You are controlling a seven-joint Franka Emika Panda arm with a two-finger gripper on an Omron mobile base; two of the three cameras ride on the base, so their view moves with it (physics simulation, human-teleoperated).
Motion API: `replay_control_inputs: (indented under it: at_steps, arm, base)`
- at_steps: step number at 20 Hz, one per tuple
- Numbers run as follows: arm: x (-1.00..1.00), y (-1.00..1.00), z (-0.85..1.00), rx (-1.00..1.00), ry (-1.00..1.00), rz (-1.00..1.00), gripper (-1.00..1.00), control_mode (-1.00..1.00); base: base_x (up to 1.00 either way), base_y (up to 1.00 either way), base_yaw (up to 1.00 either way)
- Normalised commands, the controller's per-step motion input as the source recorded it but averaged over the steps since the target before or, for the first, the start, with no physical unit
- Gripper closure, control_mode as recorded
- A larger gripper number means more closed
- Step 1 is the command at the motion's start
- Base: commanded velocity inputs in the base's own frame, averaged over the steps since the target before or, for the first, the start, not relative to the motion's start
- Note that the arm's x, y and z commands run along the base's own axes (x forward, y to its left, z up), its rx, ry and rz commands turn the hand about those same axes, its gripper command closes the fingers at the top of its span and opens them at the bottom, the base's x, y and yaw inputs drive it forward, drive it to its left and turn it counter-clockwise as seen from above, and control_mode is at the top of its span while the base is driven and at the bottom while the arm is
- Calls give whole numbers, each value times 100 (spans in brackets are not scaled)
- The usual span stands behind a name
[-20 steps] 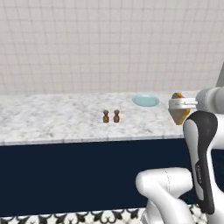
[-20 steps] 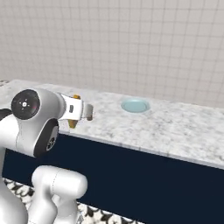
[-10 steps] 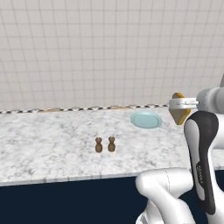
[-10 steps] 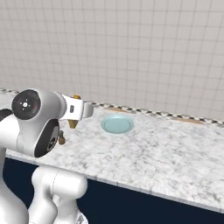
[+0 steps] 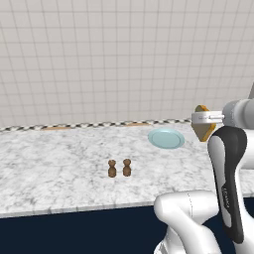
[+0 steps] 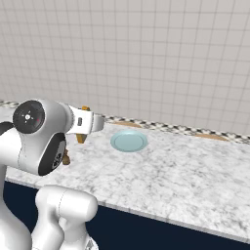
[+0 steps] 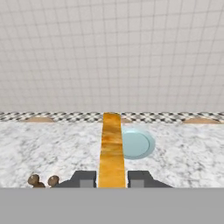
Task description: Start the toaster. Once the lever pops up, take the bread to the plate on the dining counter.
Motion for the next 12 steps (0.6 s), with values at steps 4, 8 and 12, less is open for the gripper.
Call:
replay_control_inputs:
  at_steps: [4,8,12]
  arm:
    - [0,0,0,0,0,0,100,100]
    - [100,-24,-10,6,1,6,100,-100]
    - [100,-11,-9,9,0,5,100,-100]
  base:
    - [70,-3,0]
    - [0,0,0]
    - [0,0,0]
